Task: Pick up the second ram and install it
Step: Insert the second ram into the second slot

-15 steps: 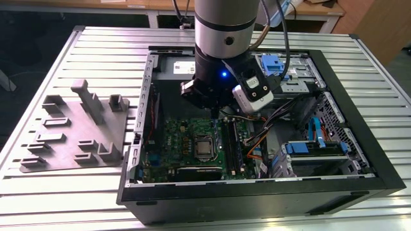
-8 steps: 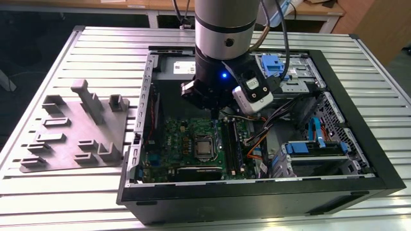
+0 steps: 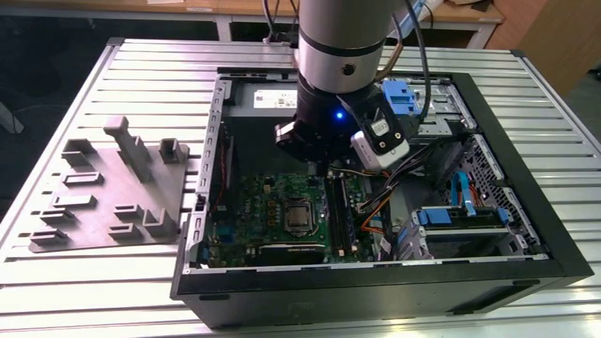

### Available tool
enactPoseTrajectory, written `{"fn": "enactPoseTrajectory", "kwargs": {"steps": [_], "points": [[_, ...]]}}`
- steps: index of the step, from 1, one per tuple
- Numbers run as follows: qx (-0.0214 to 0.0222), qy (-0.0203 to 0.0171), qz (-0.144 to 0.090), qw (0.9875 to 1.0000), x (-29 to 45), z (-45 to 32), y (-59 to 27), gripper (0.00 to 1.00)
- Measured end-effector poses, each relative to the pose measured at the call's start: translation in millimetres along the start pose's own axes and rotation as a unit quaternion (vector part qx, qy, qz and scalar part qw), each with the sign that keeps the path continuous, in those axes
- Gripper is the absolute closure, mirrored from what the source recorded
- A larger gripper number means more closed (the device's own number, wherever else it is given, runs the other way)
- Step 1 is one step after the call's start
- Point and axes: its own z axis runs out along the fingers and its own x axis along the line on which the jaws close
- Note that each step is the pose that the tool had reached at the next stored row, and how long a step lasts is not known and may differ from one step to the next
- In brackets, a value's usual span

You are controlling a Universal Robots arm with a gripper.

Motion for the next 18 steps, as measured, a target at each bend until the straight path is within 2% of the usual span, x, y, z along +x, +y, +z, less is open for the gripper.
{"fn": "enactPoseTrajectory", "kwargs": {"steps": [9, 13, 18], "points": [[-0.0014, -0.0002, 0.002, 1.0, -11.7, 8.8, -1.1, 0.89], [-0.0021, -0.0003, 0.005, 1.0, -13.8, 15.6, -1.6, 0.89], [-0.0039, -0.0005, 0.005, 1.0, -15.5, 18.9, -1.9, 0.89]]}}
